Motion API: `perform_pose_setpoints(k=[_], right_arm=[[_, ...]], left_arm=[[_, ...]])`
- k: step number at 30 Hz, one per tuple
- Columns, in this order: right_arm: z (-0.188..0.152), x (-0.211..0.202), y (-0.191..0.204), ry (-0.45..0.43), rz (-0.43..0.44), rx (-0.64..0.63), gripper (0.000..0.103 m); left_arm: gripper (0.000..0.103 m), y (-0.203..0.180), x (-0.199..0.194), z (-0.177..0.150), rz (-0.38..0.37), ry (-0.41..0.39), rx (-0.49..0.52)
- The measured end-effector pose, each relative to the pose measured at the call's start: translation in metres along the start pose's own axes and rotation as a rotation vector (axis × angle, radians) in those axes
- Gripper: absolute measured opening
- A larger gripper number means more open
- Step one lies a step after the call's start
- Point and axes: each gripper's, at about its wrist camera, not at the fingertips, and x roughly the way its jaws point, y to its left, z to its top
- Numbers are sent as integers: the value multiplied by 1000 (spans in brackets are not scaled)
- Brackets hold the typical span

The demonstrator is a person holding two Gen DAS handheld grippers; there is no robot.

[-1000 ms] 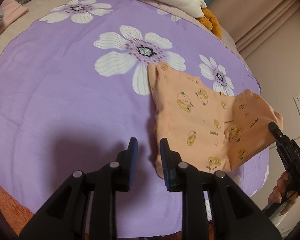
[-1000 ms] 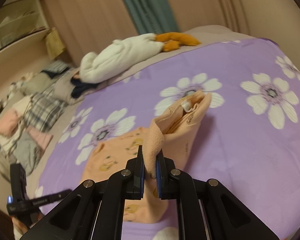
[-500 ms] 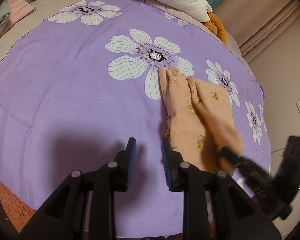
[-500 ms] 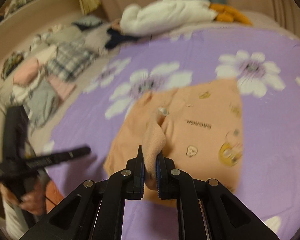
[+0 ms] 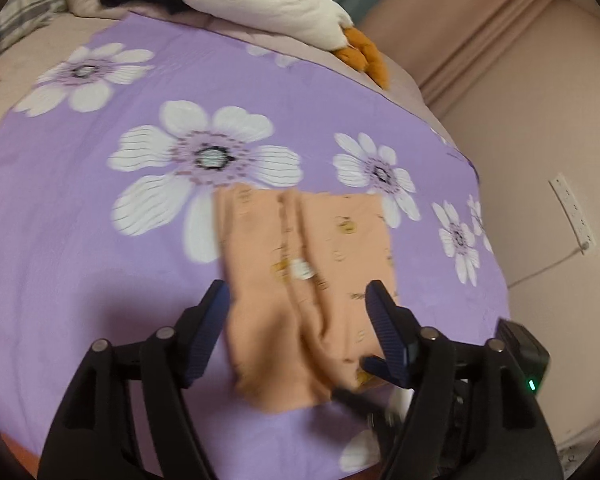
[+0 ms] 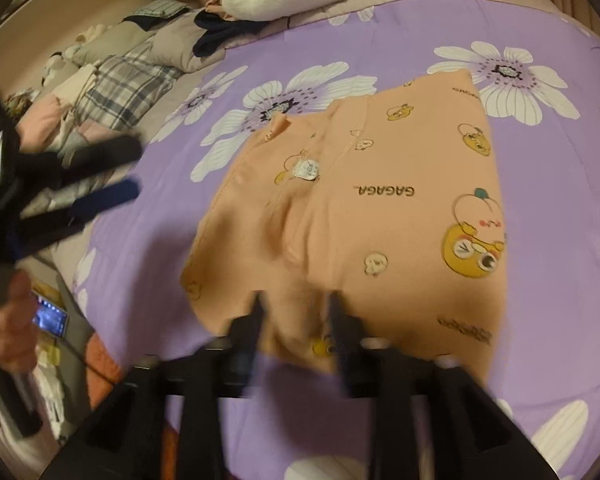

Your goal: Fold small clothes

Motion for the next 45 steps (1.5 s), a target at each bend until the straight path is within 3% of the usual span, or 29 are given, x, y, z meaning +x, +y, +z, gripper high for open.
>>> perform_pose_setpoints(k=[1, 8, 12, 18, 21, 22, 25, 30, 33, 36, 39, 45], right_arm=[[-2, -5, -1, -17, -2, 4, 70], [-9, -35, -25, -89, -133, 44, 70], [-12, -45, -46, -107, -152, 116, 70], [-17, -48, -66, -113, -170, 193, 70], [-16, -45, -70, -109, -178, 208, 70], [-18, -45, -72, -108, -179, 210, 70], [-19, -45, -73, -103, -184, 221, 70], [-18, -50, -72, -115, -191, 218, 70], [-16, -51, -70, -123, -190, 213, 70], [-15, -49, -68, -125, -179, 209, 70], [-13, -47, -64, -118, -171, 199, 70], [-12, -39, -58, -97, -169, 180, 70]], left_arm=[[72, -3, 8, 3, -8, 10, 6], [70, -8, 74, 12, -34, 140, 2], [69, -10, 100, 11, -24, 189, 4], [43, -14, 115, 7, -24, 221, 8], [22, -18, 117, 4, -12, 215, 30], [11, -20, 116, 3, -9, 207, 41], [10, -23, 110, 5, 27, 177, 39], [10, -39, 69, 16, 13, 78, 118], [10, -42, 51, 18, 42, 51, 162], [10, -34, 46, 15, 86, 48, 182], [10, -14, 52, 12, 121, 78, 139], [11, 13, 58, 1, 132, 110, 75]])
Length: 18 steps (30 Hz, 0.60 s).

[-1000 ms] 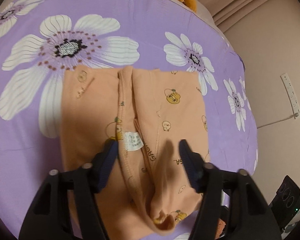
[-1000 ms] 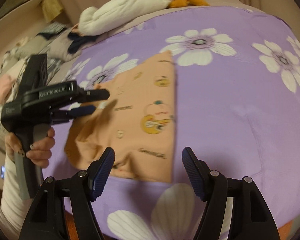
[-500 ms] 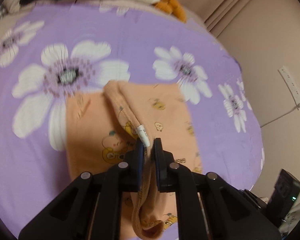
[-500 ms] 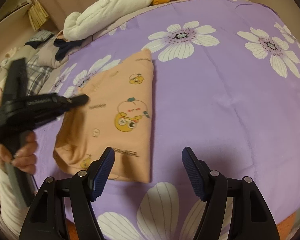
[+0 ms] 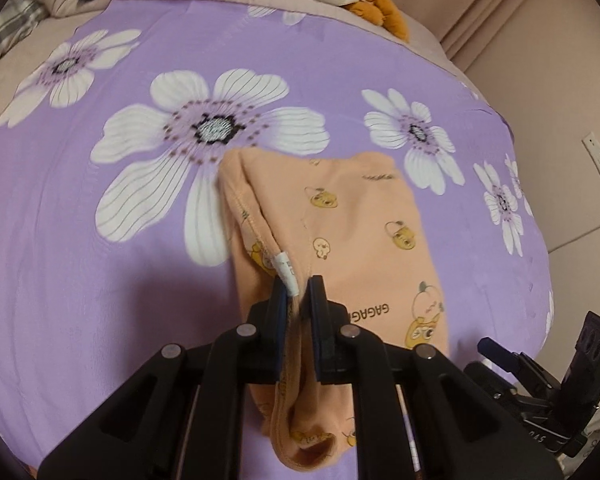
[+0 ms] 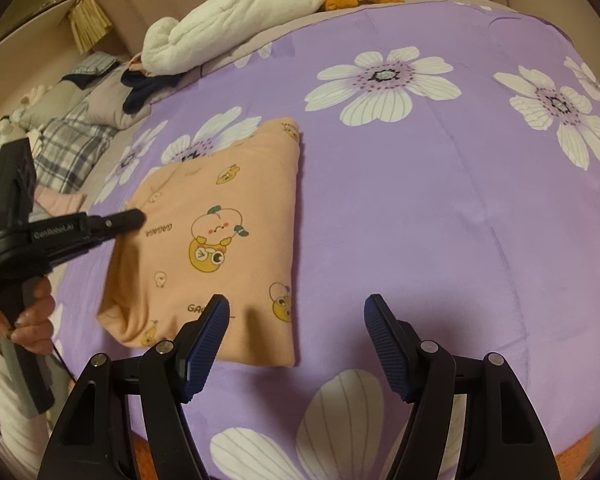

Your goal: Fold small clothes

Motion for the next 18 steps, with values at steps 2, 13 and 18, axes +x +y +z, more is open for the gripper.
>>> perform_pose_setpoints(k=[2, 13, 18], right_arm=[[0, 3, 1, 10, -2, -1, 70], [5, 10, 3, 25, -8, 6, 70], [14, 12, 5, 4, -4, -1, 82]], left_arm=[[13, 3, 4, -2, 2, 0, 1], [38, 7, 0, -7, 19, -24, 4], [80, 11, -18, -14, -11, -81, -23]])
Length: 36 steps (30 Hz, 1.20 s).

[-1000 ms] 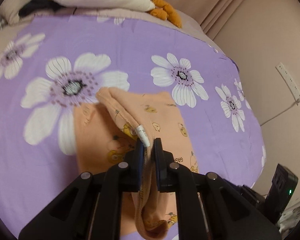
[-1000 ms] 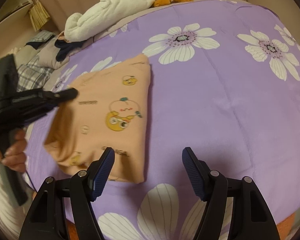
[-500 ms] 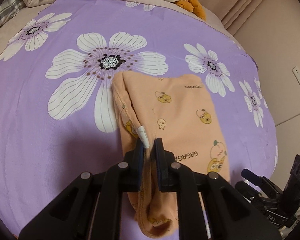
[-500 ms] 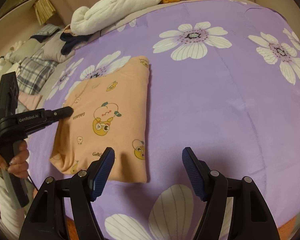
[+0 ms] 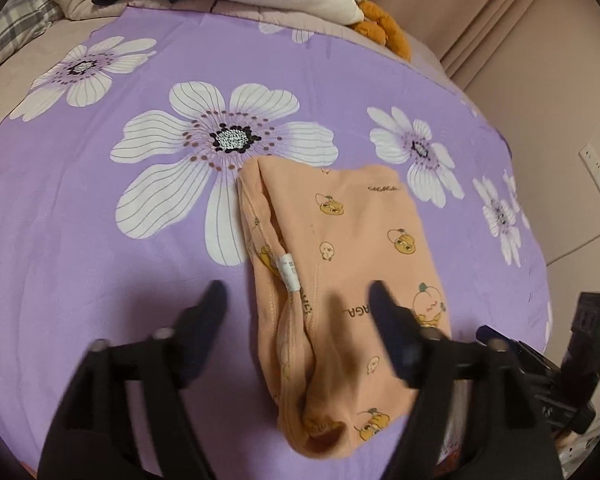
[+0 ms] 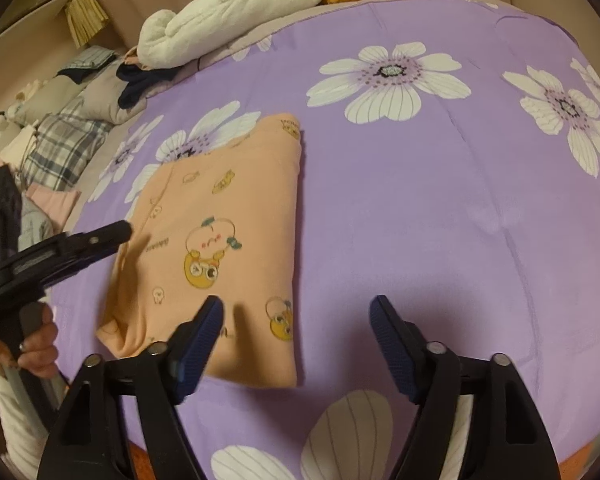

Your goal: Fold small clothes

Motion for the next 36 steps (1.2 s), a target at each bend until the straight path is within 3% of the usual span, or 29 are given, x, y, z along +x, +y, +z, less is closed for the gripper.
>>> perform_pose_setpoints(k=[2, 10, 16, 20, 22, 23, 25, 29, 36], right_arm=[[5, 5, -1, -1, 20, 10, 83], [23, 42, 6, 64, 106, 15, 83], [30, 60, 17, 95, 169, 1, 83], [33, 69, 22, 106, 193, -17, 70], [34, 71, 23, 102, 194, -29, 50], [34, 70, 25, 96, 190, -35, 45], [35, 62, 28, 75, 192, -59, 30], [40, 43, 37, 22, 177, -116, 27], [65, 13, 33, -82, 192, -142, 27]], left_arm=[[86, 1, 1, -5, -7, 7, 1], [86, 5, 32, -28, -47, 111, -39], [83, 1, 43, -25, -79, 106, -50], [58, -4, 48, -23, -68, 109, -50], [43, -10, 47, -22, -72, 110, -38], [35, -13, 46, -22, -77, 107, -35], [30, -23, 39, -20, -66, 85, -2], [28, -42, 23, -12, -39, 33, 52], [29, -63, 3, 7, -68, -54, 93]])
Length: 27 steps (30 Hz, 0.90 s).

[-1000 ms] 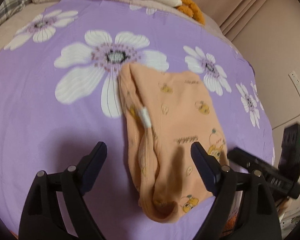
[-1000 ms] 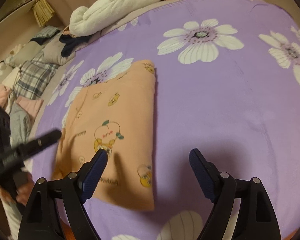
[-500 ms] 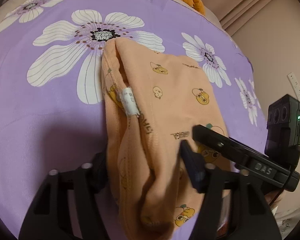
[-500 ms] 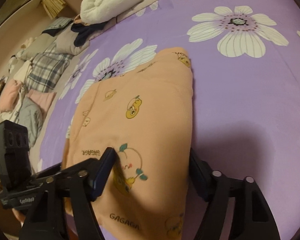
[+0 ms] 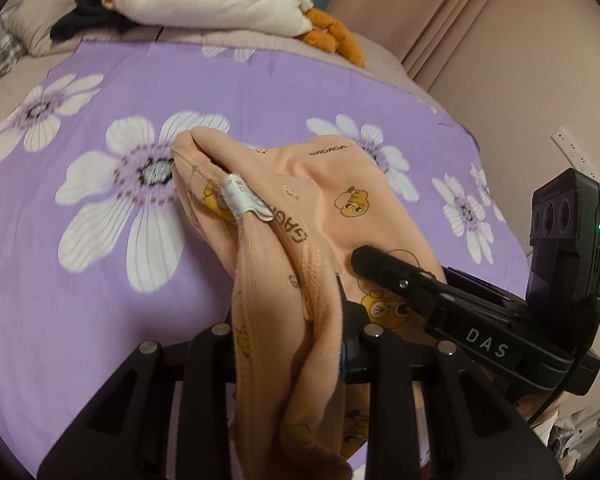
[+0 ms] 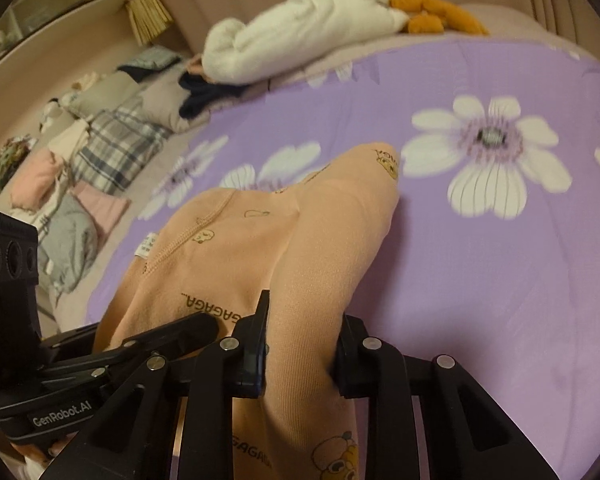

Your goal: Fold small clothes

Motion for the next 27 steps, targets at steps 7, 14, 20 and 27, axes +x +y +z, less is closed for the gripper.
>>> perform_pose_setpoints(k=[7, 14, 20, 27], right_arm=[[8, 20, -13, 9, -39, -9, 27], [-2, 45, -29, 85, -64, 34, 27], [-6, 43, -32, 104, -111, 44, 36], [-6, 16, -30, 38, -153, 32, 75]], left_arm=[[29, -1, 33, 7, 41, 24, 5], [34, 10, 62, 0, 59, 95, -33], [53, 10, 62, -4, 87, 113, -36], [86, 5, 34, -2, 90, 62, -30]])
